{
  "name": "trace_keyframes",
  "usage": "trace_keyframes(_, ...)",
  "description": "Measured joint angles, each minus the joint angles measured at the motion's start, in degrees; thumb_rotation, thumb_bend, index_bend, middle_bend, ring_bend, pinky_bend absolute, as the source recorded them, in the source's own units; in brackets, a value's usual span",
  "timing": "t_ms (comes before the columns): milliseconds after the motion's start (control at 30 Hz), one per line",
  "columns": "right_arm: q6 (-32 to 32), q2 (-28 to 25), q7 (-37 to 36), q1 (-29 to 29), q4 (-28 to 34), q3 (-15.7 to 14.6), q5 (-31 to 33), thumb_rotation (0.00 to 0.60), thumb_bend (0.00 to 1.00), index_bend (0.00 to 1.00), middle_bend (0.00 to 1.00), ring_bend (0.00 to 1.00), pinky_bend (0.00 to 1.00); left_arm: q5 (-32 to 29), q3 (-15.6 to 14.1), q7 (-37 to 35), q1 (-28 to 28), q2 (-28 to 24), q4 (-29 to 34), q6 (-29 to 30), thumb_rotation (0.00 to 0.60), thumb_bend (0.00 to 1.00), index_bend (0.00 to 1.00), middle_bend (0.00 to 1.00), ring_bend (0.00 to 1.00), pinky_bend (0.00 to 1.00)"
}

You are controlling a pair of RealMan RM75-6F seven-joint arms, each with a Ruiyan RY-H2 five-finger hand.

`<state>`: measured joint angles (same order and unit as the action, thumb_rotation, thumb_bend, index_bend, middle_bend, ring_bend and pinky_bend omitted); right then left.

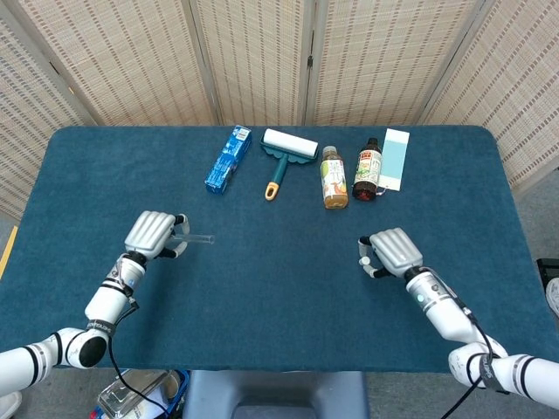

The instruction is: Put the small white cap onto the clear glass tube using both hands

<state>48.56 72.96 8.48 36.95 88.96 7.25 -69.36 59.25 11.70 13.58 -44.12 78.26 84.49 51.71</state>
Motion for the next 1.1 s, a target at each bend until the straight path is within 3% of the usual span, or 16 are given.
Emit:
trace_keyframes(200,0.68,-6.98,-5.59,0.97,8.52,4.43,-0.56,0.600,0.52,0.66,1.00,1.00,1.00,-2.13,2.81,-4.02,-0.74,-1.10,2.75,-1.42,0.600,0.35,0.62,1.00,1.00,1.00)
trace_keyframes(400,0.43,-9.70,-11.74,2.93,13.44,8.70,-0.90,0.600,0.52,0.66,1.00,1.00,1.00,-4.12,4.32,-5.58,-1.98,-1.68,5.60,-2.99,0.600,0.35,0.62,1.00,1.00,1.00)
trace_keyframes(733,1.55,-6.72,-14.95,5.36,14.40,10.76,-0.92,0.600,0.52,0.67,1.00,1.00,1.00,-7.63,6.10,-7.20,-4.97,-2.04,10.00,-5.24,0.600,0.35,0.62,1.00,1.00,1.00)
trace_keyframes(1100,2.44,-1.80,-16.80,8.01,13.06,11.63,-0.73,0.600,0.52,0.68,1.00,1.00,1.00,-10.47,5.96,-6.03,-7.32,-0.16,10.71,-4.49,0.600,0.35,0.62,1.00,1.00,1.00)
